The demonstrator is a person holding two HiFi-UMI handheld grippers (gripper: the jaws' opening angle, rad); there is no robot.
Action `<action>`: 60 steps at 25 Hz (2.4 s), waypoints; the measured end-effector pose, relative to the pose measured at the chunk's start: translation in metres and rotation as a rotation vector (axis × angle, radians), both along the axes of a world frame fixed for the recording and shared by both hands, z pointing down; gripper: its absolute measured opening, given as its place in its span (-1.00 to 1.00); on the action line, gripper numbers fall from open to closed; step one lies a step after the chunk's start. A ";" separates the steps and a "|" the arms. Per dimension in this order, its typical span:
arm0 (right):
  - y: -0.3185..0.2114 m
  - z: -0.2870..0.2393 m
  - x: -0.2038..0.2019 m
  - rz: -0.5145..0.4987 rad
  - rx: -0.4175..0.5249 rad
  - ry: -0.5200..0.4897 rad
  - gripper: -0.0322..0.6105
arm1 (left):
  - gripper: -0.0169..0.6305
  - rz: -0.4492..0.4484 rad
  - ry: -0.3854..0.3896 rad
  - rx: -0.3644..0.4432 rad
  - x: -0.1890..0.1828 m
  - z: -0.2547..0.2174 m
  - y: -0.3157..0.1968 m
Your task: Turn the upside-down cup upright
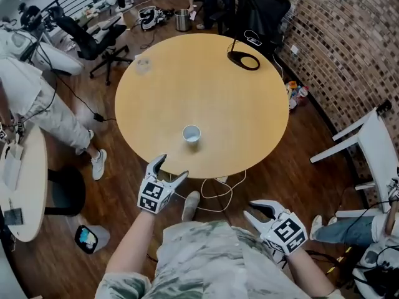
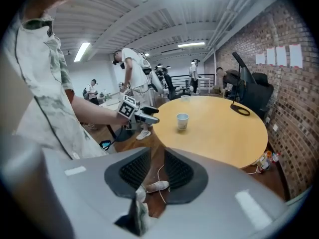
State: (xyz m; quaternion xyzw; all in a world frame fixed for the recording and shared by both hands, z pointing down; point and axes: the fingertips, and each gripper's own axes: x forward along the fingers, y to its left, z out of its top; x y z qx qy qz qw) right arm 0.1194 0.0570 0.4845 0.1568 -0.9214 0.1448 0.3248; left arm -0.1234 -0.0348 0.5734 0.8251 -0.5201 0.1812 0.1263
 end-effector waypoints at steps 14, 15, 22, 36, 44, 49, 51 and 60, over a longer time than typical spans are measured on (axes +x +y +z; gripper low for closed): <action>0.151 0.000 0.022 -0.263 -0.012 -0.087 -0.64 | 0.12 -0.154 0.076 -0.077 0.092 -0.081 0.289; 0.160 -0.002 0.019 -0.253 -0.004 -0.089 -0.64 | 0.12 -0.134 0.088 -0.080 0.095 -0.084 0.300; 0.225 -0.021 -0.021 -0.200 0.028 -0.113 -0.60 | 0.04 -0.051 0.195 -0.050 0.088 -0.124 0.371; 0.361 -0.061 -0.030 -0.040 0.089 -0.149 -0.51 | 0.04 0.132 0.205 -0.025 0.086 -0.157 0.483; 0.405 -0.098 -0.035 -0.036 0.082 -0.139 -0.51 | 0.04 0.146 0.227 -0.031 0.090 -0.197 0.514; 0.446 -0.081 -0.087 -0.039 0.086 -0.120 -0.52 | 0.04 0.193 0.233 -0.068 0.051 -0.169 0.553; 0.449 -0.077 -0.091 -0.047 0.092 -0.121 -0.51 | 0.04 0.205 0.221 -0.056 0.053 -0.164 0.554; 0.460 -0.081 -0.083 0.005 0.138 -0.108 -0.52 | 0.03 0.337 0.234 -0.009 0.081 -0.171 0.555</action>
